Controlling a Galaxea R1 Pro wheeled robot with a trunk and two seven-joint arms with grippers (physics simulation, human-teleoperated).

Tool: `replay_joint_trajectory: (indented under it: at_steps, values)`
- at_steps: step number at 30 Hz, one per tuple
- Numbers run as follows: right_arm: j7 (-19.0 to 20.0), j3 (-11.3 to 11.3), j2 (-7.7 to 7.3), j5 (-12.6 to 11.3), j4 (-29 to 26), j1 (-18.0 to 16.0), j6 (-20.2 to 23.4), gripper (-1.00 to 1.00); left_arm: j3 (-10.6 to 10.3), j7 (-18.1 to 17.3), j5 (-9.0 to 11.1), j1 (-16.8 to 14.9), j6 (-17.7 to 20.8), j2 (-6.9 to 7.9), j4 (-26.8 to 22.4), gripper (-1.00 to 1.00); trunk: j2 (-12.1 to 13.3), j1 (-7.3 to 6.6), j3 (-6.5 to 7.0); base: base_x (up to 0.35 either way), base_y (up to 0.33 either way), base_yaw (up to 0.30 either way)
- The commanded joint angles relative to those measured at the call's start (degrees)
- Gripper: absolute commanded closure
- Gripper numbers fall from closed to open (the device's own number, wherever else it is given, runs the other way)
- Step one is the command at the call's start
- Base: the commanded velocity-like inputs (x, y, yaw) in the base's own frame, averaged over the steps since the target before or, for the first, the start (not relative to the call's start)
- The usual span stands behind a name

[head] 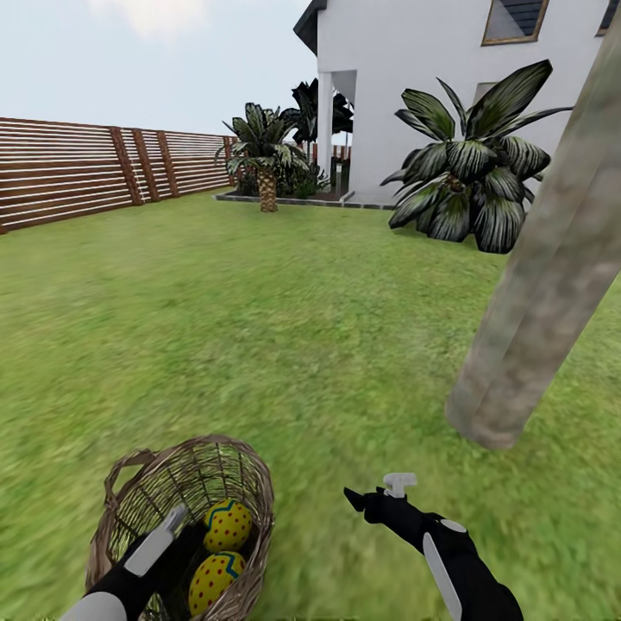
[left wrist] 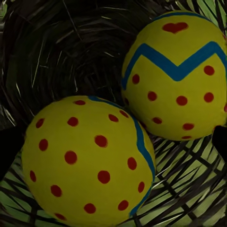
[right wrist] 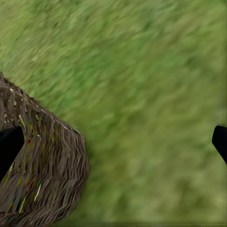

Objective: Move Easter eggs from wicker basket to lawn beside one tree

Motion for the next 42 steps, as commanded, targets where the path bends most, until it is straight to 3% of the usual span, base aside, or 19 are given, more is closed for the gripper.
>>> replay_joint_trajectory:
  at_steps: [1,15,21,27,32,42]
  values:
    - [0.24,-0.23,0.06,-0.50,-0.06,-0.02,0.55,-1.00,0.19,0.36,0.53,0.00,0.26,0.04,-0.11,-1.00,-0.04,0.01,-0.28,0.000,0.000,0.000]
    - [0.26,-0.23,0.06,-0.53,-0.06,-0.02,0.55,-1.00,0.21,0.28,1.01,0.14,0.44,0.41,0.00,-1.00,-0.05,0.04,-0.50,0.000,0.000,0.000]
    - [0.31,-0.23,0.05,-0.51,-0.06,-0.02,0.55,-1.00,0.18,0.25,2.00,0.17,0.51,0.44,0.02,-1.00,-0.13,0.19,-1.83,0.000,0.000,0.000]
    - [0.32,-0.23,0.03,-0.51,-0.06,-0.02,0.55,-1.00,0.07,0.13,2.61,0.20,0.55,0.38,0.04,-1.00,-0.13,0.19,-1.83,0.000,0.000,0.000]
    - [0.33,-0.23,0.06,-0.47,-0.06,-0.02,0.55,-1.00,-0.08,-0.42,2.68,0.18,0.49,0.34,0.25,-1.00,-0.20,0.32,-2.94,0.000,0.000,0.000]
    - [0.27,-0.23,0.04,-0.44,-0.06,-0.02,0.55,-1.00,-0.14,-0.67,2.41,0.18,0.68,0.27,0.35,-1.00,-0.20,0.32,-2.94,0.000,0.000,0.000]
